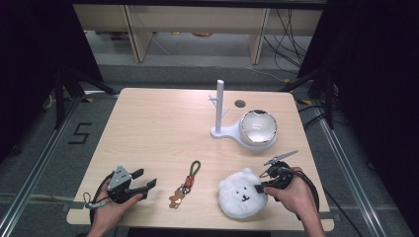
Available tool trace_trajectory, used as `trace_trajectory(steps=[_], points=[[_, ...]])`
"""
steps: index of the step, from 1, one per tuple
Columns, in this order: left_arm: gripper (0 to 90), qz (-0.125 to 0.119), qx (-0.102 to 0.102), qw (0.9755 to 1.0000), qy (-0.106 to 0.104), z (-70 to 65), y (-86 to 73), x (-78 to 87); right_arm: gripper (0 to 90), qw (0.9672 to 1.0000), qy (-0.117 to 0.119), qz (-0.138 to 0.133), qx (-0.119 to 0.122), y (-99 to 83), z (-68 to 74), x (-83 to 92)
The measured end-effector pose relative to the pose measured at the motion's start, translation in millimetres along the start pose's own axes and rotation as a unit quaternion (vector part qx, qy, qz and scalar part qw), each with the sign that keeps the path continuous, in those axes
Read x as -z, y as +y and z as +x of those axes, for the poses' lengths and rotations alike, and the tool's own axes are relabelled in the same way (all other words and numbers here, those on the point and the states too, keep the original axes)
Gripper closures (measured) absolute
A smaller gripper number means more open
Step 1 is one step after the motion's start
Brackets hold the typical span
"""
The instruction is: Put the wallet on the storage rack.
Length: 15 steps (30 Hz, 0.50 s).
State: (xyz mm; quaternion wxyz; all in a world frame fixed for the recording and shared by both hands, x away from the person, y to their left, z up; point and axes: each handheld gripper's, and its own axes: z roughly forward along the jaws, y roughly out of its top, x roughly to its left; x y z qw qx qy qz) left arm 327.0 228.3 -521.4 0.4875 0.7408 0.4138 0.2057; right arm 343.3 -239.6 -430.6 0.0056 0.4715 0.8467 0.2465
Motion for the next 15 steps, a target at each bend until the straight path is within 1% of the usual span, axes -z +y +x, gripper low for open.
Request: trace_trajectory(steps=[1,2,4,5,6,7,8,9,10,11,13,15], points=[[34.0,-0.004,0.0,1.0,-0.005,0.7,-0.1,-0.9,81.4,0.9999,-0.003,-0.01,0.0,1.0,0.5,6.2],[34.1,-0.005,0.001,1.0,-0.004,0.6,-0.2,-1.1,81.4,0.9999,-0.004,-0.016,0.003,1.6,0.1,8.9],[34.0,-0.005,0.001,1.0,-0.004,0.7,-0.3,-1.2,81.4,0.9998,-0.007,-0.02,0.0,2.2,0.6,11.7],[34.0,-0.004,0.001,1.0,-0.004,0.7,-0.5,-1.1,81.5,0.9994,-0.009,-0.032,0.003,3.5,0.3,17.2],[34.0,-0.004,0.001,1.0,-0.004,0.7,-0.5,-1.1,81.5,0.9994,-0.009,-0.032,0.003,3.5,0.3,17.2],[34.1,-0.004,0.002,1.0,-0.003,0.8,-0.6,-1.1,81.5,0.999,-0.014,-0.041,0.005,4.5,-0.2,22.5],[34.1,-0.004,0.002,1.0,-0.003,0.8,-0.6,-1.1,81.5,0.9989,-0.015,-0.043,0.001,4.8,0.1,24.0],[34.1,-0.003,0.002,1.0,0.0,0.5,-0.5,-0.7,81.6,0.9984,-0.018,-0.053,0.003,5.1,-1.0,25.2],[34.1,-0.003,0.002,1.0,0.0,0.5,-0.5,-0.7,81.6,0.9984,-0.018,-0.053,0.003,5.1,-1.0,25.2],[34.1,-0.005,0.002,1.0,-0.003,0.6,-0.7,-1.2,81.6,0.9982,-0.021,-0.056,-0.007,5.9,1.4,29.8],[34.1,-0.004,0.002,1.0,-0.003,0.6,-0.8,-1.2,81.6,0.9971,-0.023,-0.072,0.01,7.3,-2.4,32.5],[34.1,-0.005,0.003,1.0,-0.003,0.6,-0.8,-1.1,81.6,0.9963,-0.028,-0.08,0.007,8.6,-2.1,35.9]])
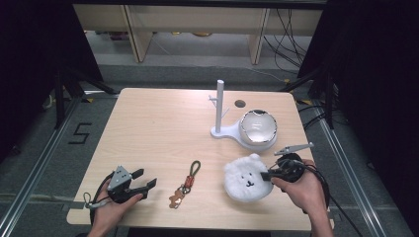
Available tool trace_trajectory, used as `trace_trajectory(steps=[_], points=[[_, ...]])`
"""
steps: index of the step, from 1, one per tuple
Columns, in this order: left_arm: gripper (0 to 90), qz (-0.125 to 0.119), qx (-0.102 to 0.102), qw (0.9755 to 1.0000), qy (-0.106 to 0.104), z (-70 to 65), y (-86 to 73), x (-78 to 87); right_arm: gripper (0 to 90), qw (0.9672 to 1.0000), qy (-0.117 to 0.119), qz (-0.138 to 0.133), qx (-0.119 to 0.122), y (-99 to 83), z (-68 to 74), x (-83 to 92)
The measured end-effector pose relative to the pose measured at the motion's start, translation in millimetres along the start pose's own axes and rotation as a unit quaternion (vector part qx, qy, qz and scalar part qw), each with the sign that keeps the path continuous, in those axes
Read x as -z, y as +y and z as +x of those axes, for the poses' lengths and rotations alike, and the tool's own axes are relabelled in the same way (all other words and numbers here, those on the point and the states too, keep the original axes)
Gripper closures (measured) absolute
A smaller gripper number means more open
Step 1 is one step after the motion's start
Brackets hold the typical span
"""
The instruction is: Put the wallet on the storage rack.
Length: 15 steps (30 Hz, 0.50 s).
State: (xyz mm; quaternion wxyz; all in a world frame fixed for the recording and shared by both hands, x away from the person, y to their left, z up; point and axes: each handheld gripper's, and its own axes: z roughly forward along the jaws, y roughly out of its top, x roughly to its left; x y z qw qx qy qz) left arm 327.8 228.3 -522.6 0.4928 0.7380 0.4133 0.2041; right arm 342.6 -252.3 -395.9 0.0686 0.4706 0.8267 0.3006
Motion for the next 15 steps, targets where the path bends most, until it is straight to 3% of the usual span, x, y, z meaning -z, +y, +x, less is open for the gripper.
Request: trace_trajectory(steps=[4,5,6,9,10,13,15], points=[[34.2,0.001,0.002,1.0,0.004,0.1,0.0,0.5,81.6,0.9998,-0.004,-0.017,-0.006,3.9,0.2,4.6],[34.1,0.001,0.002,1.0,0.004,0.1,-0.1,0.5,81.6,0.9999,-0.006,-0.01,-0.003,5.3,-0.1,7.3],[34.2,0.001,0.002,1.0,0.005,0.1,-0.2,0.5,81.6,0.9997,-0.006,-0.023,-0.002,5.8,-0.2,6.8],[34.2,0.001,0.002,1.0,0.005,0.1,-0.2,0.4,81.6,0.9998,-0.01,-0.017,-0.004,9.0,-0.5,11.2],[34.1,0.001,0.003,1.0,0.005,0.1,-0.2,0.4,81.6,0.9995,-0.008,-0.03,-0.008,9.4,-0.3,10.0],[34.1,0.0,0.004,1.0,0.005,0.0,-0.3,0.5,81.6,0.9994,-0.013,-0.022,-0.024,11.5,1.6,14.3],[34.1,0.0,0.003,1.0,0.006,0.2,-0.2,0.6,81.6,0.999,-0.013,-0.042,-0.011,11.8,-0.9,14.1]])
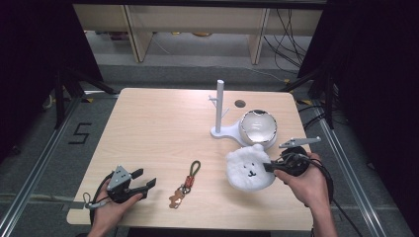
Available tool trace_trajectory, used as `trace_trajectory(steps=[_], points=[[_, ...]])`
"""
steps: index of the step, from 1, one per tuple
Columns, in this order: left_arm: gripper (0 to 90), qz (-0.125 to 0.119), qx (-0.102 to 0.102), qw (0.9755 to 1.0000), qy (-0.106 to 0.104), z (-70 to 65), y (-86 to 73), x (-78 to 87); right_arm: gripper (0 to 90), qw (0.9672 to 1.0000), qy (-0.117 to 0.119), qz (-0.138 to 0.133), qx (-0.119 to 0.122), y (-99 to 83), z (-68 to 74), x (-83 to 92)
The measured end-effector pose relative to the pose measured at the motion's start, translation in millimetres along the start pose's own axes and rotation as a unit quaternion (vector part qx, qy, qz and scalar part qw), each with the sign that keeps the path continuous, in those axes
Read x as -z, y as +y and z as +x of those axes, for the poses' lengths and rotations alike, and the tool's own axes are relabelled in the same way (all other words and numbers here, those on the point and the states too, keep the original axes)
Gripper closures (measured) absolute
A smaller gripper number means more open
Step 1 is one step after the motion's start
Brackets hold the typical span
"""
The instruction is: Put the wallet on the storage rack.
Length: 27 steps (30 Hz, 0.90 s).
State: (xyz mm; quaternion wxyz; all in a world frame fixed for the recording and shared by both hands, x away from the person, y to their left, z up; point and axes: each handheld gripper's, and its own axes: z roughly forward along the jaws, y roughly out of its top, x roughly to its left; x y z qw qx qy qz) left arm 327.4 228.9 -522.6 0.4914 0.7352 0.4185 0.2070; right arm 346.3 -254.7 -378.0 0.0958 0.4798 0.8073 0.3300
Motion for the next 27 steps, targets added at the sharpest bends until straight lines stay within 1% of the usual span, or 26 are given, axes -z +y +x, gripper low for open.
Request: trace_trajectory(steps=[1,2,3,4,5,6,7,8,9,10,11,12,13,14,15,17,18,20,21,22,23,24,25,26,27], points=[[34.2,-0.002,0.007,1.0,0.0,-0.5,-0.3,-0.2,81.6,1.0,-0.002,0.004,-0.003,0.7,-0.2,1.8],[34.1,-0.002,0.0,1.0,0.001,0.2,0.1,0.1,81.6,1.0,-0.004,-0.004,-0.001,0.9,-1.3,1.3],[34.1,-0.002,0.0,1.0,0.001,0.3,0.1,0.1,81.6,1.0,-0.003,-0.001,-0.005,1.1,-1.0,3.2],[34.1,-0.002,0.0,1.0,0.001,0.4,0.2,0.2,81.6,1.0,-0.004,-0.005,-0.006,1.3,-1.4,3.6],[34.1,-0.002,0.0,1.0,0.001,0.4,0.1,0.1,81.6,0.9999,-0.004,-0.011,-0.001,1.6,-2.5,3.5],[34.1,-0.002,0.0,1.0,0.001,0.4,0.1,0.1,81.6,0.9999,-0.004,-0.011,-0.001,1.6,-2.5,3.5],[34.1,-0.002,0.0,1.0,0.002,0.4,0.0,0.3,81.5,0.9999,-0.004,-0.012,0.009,2.6,-5.2,4.2],[34.2,-0.002,-0.001,1.0,0.002,0.4,0.0,0.4,81.5,0.9998,-0.007,-0.018,0.008,2.7,-5.6,4.5],[34.2,-0.002,-0.001,1.0,0.002,0.4,0.0,0.4,81.5,0.9998,-0.001,-0.018,0.002,2.6,-5.3,4.8],[34.2,-0.004,0.0,1.0,-0.001,0.6,-0.1,0.0,81.5,0.9998,-0.001,-0.018,0.002,2.6,-5.3,4.8],[34.1,-0.005,0.0,1.0,-0.001,0.6,-0.2,0.0,81.5,0.9995,-0.007,-0.029,0.013,3.3,-7.7,4.3],[34.1,-0.005,0.0,1.0,-0.001,0.6,-0.2,0.0,81.5,0.9997,-0.01,-0.021,0.008,3.6,-7.6,5.9],[34.1,-0.002,-0.001,1.0,0.003,0.2,0.1,0.5,81.5,0.9997,-0.01,-0.021,0.008,3.6,-7.6,5.9],[34.1,-0.003,-0.001,1.0,0.002,0.3,0.0,0.3,81.5,0.9998,-0.003,-0.017,-0.009,3.4,-6.0,6.5],[34.1,-0.003,0.0,1.0,0.002,0.2,-0.1,-0.1,81.5,0.9996,-0.01,-0.027,0.0,3.8,-7.8,7.2],[34.1,-0.003,0.0,1.0,0.001,0.1,0.0,-0.3,81.5,0.9996,-0.007,-0.027,0.002,4.2,-8.9,6.8],[34.1,-0.003,0.007,1.0,0.002,-0.6,-0.2,-0.6,81.5,0.9995,-0.009,-0.029,-0.007,4.2,-8.6,8.1],[34.1,-0.004,0.007,1.0,0.002,-0.7,-0.2,-0.7,81.5,0.9994,-0.008,-0.033,-0.007,4.4,-9.3,8.0],[34.1,-0.004,0.008,1.0,0.002,-0.7,-0.1,-0.8,81.5,0.9993,-0.012,-0.034,-0.013,4.9,-10.1,9.1],[34.1,-0.004,0.008,1.0,0.002,-0.7,-0.1,-0.8,81.5,0.999,-0.011,-0.038,-0.02,4.7,-9.5,9.1],[34.1,-0.004,0.008,1.0,0.002,-0.7,-0.1,-0.9,81.5,0.9989,-0.015,-0.043,-0.012,5.1,-10.7,9.4],[34.1,-0.004,0.008,1.0,0.002,-0.7,-0.1,-0.9,81.5,0.9989,-0.015,-0.043,-0.012,5.1,-10.7,9.4],[34.1,-0.003,0.0,1.0,0.002,-0.1,0.1,-0.7,81.4,0.9985,-0.013,-0.048,-0.021,5.5,-10.4,9.5],[34.1,-0.003,0.0,1.0,0.002,-0.1,0.1,-0.7,81.4,0.9985,-0.013,-0.048,-0.021,5.5,-10.4,9.5],[34.1,-0.003,0.001,1.0,0.002,-0.2,0.1,-0.6,81.4,0.9983,-0.021,-0.053,-0.013,5.7,-12.2,10.4]])
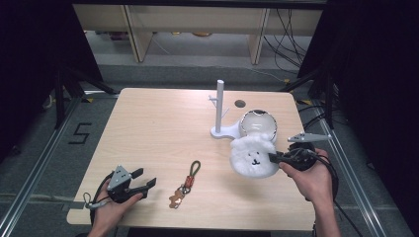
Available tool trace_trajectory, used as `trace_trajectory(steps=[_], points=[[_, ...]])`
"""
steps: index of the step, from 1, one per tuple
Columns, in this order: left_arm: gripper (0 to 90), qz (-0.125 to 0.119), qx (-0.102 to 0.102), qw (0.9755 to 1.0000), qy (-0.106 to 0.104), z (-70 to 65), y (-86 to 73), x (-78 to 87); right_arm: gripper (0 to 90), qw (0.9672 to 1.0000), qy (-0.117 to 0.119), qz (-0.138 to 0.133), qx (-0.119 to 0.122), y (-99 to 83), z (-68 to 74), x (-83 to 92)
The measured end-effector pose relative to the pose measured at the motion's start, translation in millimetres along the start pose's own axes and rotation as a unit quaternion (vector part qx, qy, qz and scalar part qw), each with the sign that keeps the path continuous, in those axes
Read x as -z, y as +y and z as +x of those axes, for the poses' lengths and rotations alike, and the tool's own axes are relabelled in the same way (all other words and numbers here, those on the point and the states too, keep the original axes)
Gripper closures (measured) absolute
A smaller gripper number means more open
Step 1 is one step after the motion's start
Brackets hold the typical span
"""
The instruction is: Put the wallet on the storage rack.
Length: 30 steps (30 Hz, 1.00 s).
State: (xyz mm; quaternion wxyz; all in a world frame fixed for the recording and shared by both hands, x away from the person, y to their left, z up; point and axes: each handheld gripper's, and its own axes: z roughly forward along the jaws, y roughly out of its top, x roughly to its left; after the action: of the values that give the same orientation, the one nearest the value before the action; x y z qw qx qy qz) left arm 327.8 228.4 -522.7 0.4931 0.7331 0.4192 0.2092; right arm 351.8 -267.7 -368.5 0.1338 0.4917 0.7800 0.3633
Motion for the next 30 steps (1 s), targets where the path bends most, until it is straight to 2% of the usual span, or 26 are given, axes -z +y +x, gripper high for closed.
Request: trace_trajectory(steps=[5,6,9,11,13,14,20,22,23,25,26,30], points=[[34.1,-0.003,0.0,1.0,0.001,0.3,0.4,0.4,81.4,0.9998,0.001,-0.018,0.002,-0.2,-2.2,-1.4],[34.1,-0.004,-0.001,1.0,-0.001,0.8,0.4,0.2,81.4,0.9998,0.002,-0.019,-0.006,-0.3,-1.3,-1.4],[34.2,-0.006,-0.001,1.0,-0.001,0.7,0.3,0.2,81.3,0.9996,0.001,-0.029,0.002,0.2,-2.9,-1.4],[34.2,-0.006,-0.001,1.0,0.0,0.8,0.2,0.2,81.3,0.9995,-0.001,-0.031,-0.008,0.6,-2.3,-0.9],[34.2,-0.007,-0.001,1.0,-0.001,0.9,0.2,0.2,81.3,0.9992,-0.004,-0.039,-0.001,0.7,-3.6,-0.9],[34.2,-0.006,-0.001,1.0,-0.001,0.8,0.4,0.3,81.4,0.999,-0.002,-0.045,-0.008,0.6,-3.9,-0.7],[34.3,-0.004,-0.001,1.0,0.0,-0.3,0.1,0.2,81.3,0.9982,-0.005,-0.059,-0.012,1.2,-6.0,-1.3],[34.2,-0.004,-0.002,1.0,0.0,-0.3,0.1,0.1,81.2,0.9978,-0.005,-0.066,-0.003,1.7,-8.2,-2.1],[34.2,-0.004,-0.002,1.0,0.0,-0.3,0.1,0.1,81.2,0.9978,-0.003,-0.063,-0.018,1.5,-6.0,-2.0],[34.2,-0.004,-0.001,1.0,0.0,-0.3,0.1,0.0,81.2,0.9977,-0.009,-0.066,-0.016,1.5,-6.6,-2.6],[34.2,-0.004,-0.001,1.0,0.001,-0.4,0.1,-0.1,81.2,0.9971,-0.016,-0.075,0.003,2.2,-10.4,-1.9],[34.2,-0.004,-0.003,1.0,0.001,-0.7,0.2,-0.2,81.2,0.9963,-0.019,-0.084,0.001,3.2,-11.7,-1.2]])
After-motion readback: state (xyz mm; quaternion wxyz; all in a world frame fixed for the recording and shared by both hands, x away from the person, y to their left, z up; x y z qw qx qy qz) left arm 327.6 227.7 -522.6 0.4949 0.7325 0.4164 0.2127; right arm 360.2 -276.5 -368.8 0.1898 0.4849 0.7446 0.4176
